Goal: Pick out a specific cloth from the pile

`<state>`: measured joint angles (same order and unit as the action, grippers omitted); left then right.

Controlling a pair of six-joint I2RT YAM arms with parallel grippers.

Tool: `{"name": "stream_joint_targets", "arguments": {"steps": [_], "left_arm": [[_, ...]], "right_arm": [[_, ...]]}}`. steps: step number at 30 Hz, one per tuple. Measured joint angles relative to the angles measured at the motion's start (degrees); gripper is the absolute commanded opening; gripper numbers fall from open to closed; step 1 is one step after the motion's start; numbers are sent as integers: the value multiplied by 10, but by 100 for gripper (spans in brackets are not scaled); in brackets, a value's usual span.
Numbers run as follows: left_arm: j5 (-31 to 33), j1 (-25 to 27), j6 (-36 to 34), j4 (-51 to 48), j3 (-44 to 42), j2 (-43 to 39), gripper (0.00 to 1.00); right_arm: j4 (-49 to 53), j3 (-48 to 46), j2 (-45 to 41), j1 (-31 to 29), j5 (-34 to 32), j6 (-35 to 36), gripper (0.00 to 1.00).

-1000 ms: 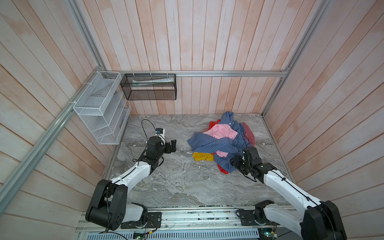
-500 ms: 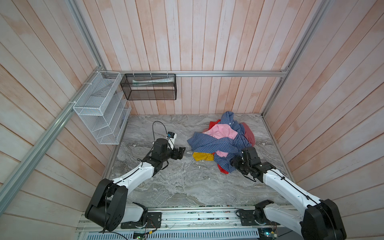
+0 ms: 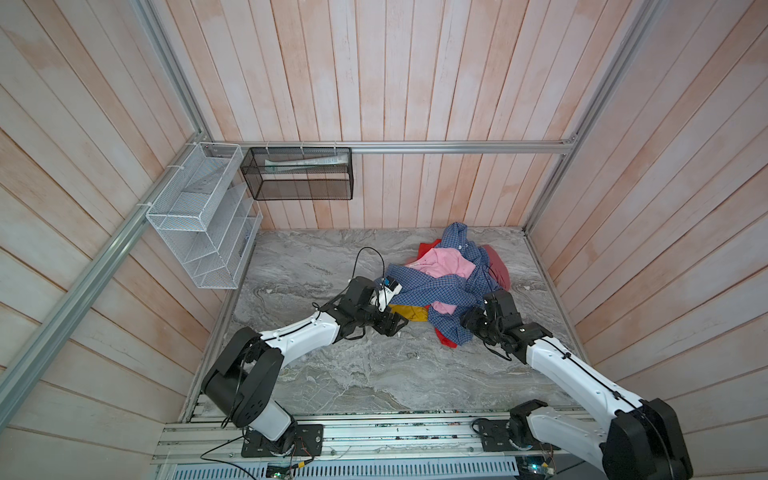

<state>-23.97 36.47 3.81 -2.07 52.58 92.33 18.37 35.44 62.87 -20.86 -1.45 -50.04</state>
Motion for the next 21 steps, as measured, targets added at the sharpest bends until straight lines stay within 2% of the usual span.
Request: {"name": "stream_joint_targets", "arguments": {"steps": [9, 21], "left_arm": [[22, 16, 22, -21, 113, 144, 57], [61, 38, 39, -59, 193, 235, 58]], "right_arm": [[-6, 12, -5, 0, 0, 14, 61], [-8, 34, 0, 0, 0, 38, 62]]}}
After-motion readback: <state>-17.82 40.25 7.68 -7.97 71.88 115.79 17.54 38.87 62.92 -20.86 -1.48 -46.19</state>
